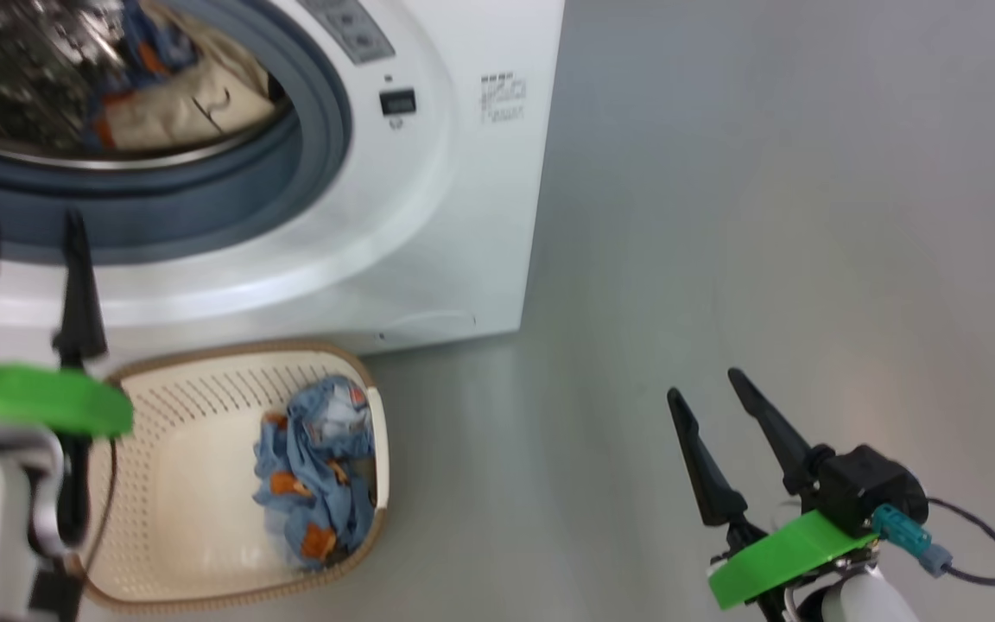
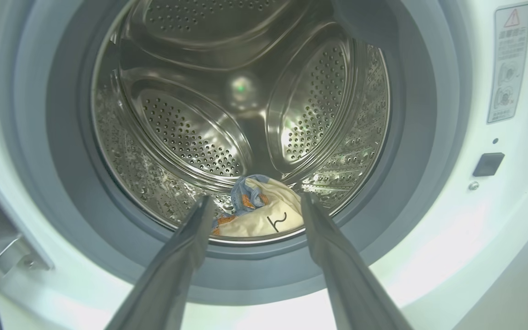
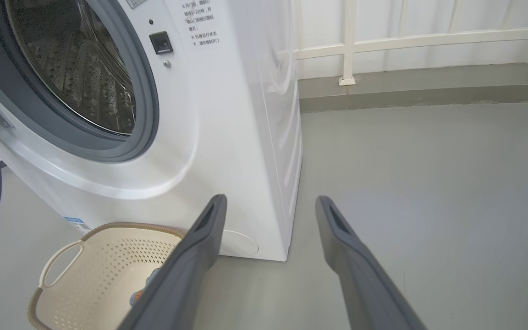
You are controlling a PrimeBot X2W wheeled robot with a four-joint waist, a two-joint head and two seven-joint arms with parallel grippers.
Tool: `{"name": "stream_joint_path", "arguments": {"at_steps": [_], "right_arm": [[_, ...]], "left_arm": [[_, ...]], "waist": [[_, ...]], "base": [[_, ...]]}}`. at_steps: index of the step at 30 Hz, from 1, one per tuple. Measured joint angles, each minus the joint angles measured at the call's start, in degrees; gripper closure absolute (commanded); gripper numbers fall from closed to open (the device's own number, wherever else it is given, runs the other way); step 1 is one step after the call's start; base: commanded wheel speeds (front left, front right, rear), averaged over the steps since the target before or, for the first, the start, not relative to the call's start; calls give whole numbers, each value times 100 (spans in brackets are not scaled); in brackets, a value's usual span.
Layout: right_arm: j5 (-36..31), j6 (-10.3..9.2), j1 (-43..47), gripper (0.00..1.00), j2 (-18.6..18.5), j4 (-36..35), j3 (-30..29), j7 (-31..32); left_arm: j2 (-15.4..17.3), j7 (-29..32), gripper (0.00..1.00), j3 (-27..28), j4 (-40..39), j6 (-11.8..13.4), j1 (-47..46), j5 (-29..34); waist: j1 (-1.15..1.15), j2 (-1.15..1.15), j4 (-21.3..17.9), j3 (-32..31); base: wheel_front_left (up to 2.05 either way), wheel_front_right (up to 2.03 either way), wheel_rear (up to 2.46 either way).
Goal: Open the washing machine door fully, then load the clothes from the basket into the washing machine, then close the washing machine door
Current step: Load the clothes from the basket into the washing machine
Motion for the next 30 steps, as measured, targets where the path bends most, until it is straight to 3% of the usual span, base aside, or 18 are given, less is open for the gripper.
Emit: {"name": "stream_joint_path", "arguments": {"at_steps": [12,23,30], "right_arm": [[-3,0,455,0,4,-16,-48,0],[-51,0,538,0,8,-141,-166,1],[-49,0,771,0,15,-241,-232,1]], "left_arm": [[-142,0,0,164,-1379,405,2142,196],[-390,0,0,374,-1973,645,3289,313],[-643,0,0,465,-2165,650,3741,372]], "waist": [[0,0,-17,-874],[0,0,-27,-1247],[0,0,-39,-1377]], "base": [[0,0,0],[0,0,0],[0,0,0]]}}
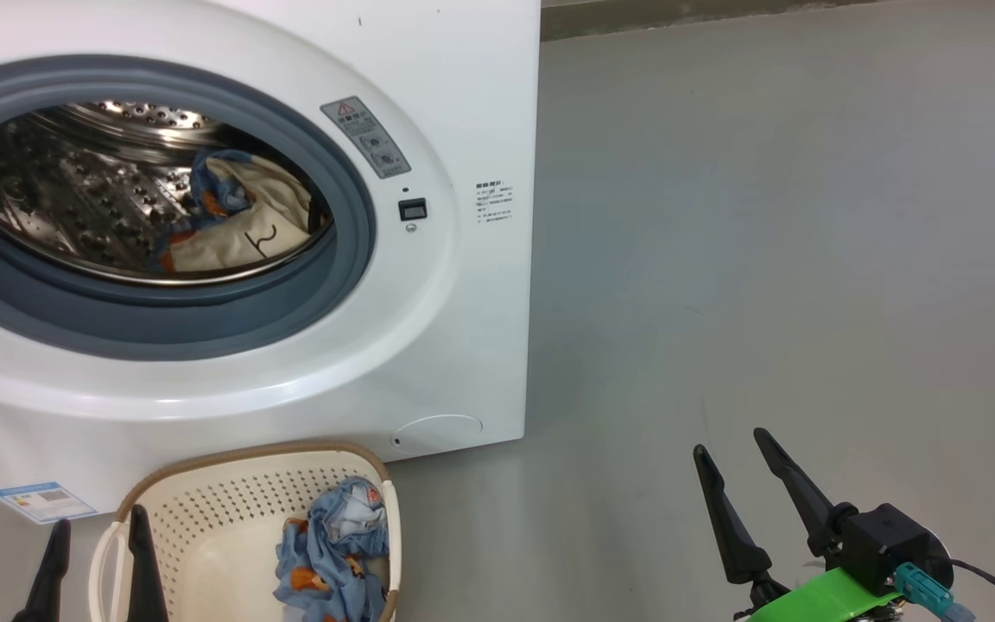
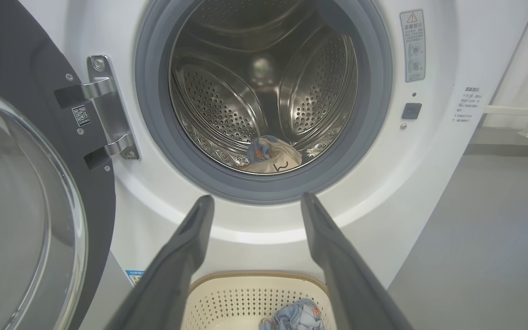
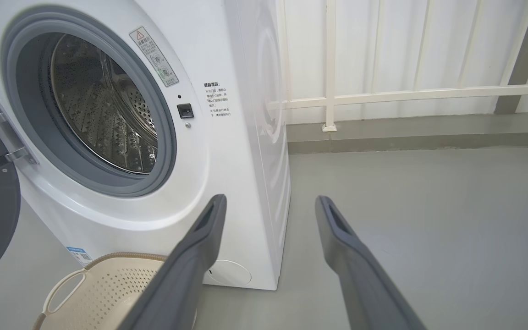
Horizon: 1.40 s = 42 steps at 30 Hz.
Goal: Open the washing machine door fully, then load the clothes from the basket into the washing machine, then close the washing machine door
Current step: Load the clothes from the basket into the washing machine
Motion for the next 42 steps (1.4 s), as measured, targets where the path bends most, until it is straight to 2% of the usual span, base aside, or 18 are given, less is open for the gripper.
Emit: {"name": "stream_joint_path", "arguments": {"at_steps": [10,25,42], "right_arm": [[-53,0,13,0,2,9,4,0],[-59,0,79,0,2,-15,-21,0],[-59,0,79,0,3,-14,-78,0]], "left_arm": [[-196,1,0,201,82,-11,324,57],[-410,1,0,298,185,-140,338,198],[-487,1,0,421,219,-286,322,318]], "waist": [[0,0,-47,-99],[0,0,-7,-59],[0,0,62,-4]], "base": [[0,0,0],[0,0,0],[0,0,0]]}}
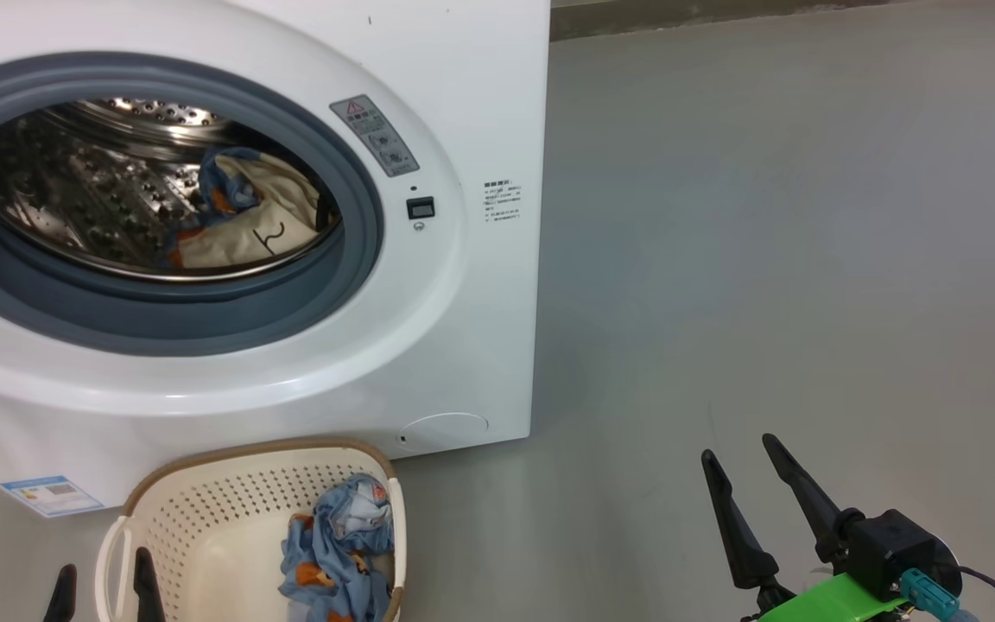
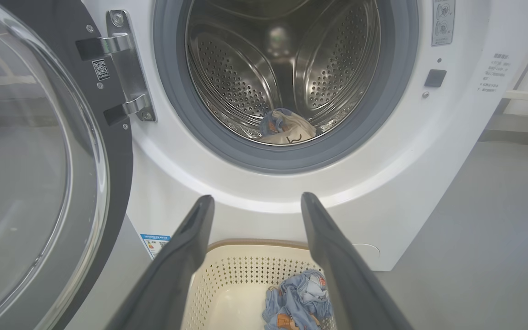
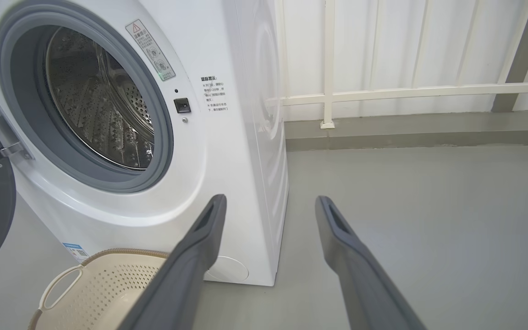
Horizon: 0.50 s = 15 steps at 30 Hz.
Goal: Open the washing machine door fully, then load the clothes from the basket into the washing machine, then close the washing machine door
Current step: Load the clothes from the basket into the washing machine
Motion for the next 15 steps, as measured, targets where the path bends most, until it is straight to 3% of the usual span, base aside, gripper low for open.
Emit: {"name": "stream_joint_path", "arguments": {"at_steps": [15], "right_arm": [[0,0,-9,0,1,-92,-56,0]], "left_arm": [[-97,0,0,25,132,-233,-338,25]], "waist": [[0,0,102,448]], "base": [[0,0,0]]}}
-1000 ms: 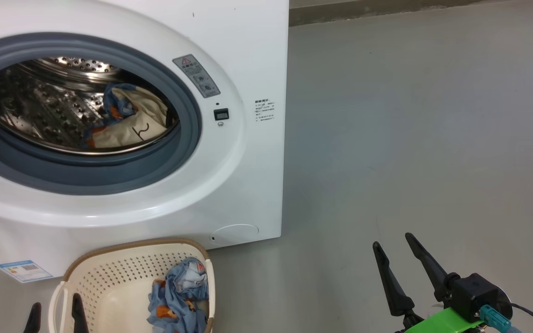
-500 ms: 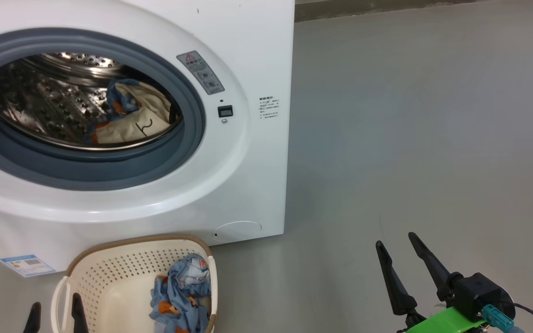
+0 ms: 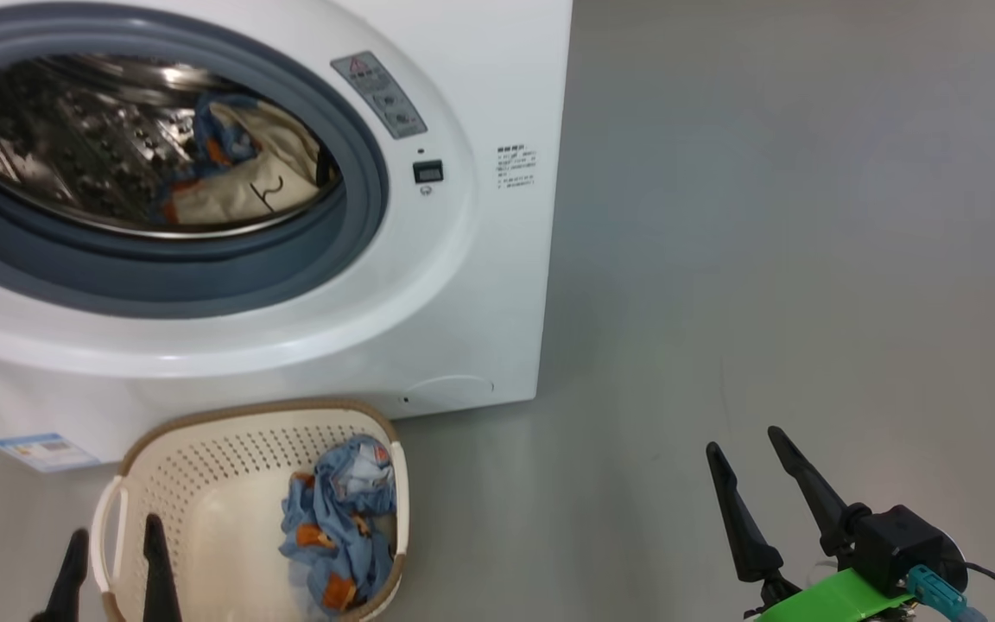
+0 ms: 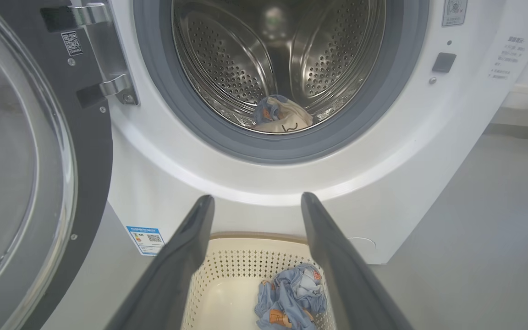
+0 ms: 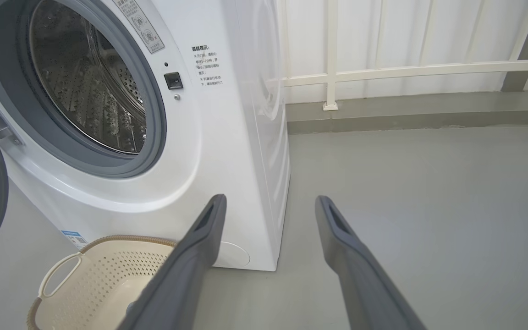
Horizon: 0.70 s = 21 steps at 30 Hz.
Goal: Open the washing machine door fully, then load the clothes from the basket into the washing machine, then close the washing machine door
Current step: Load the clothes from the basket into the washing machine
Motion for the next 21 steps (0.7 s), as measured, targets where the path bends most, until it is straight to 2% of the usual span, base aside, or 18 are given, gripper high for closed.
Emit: {"name": "stream_joint_path", "arguments": {"at_steps": [10,21], "right_arm": [[-59,0,-265,0,1,-59,3,-1],[-82,0,-789,0,-2,-265,68,-1]], "left_arm": [[29,0,0,14,597,-297,-955,-114],[235,2,0,-2,1579,-549,-2323,-170]], "waist": [[0,0,41,677],[0,0,-18,1620]], "base": [[0,0,0],[0,0,0]]}}
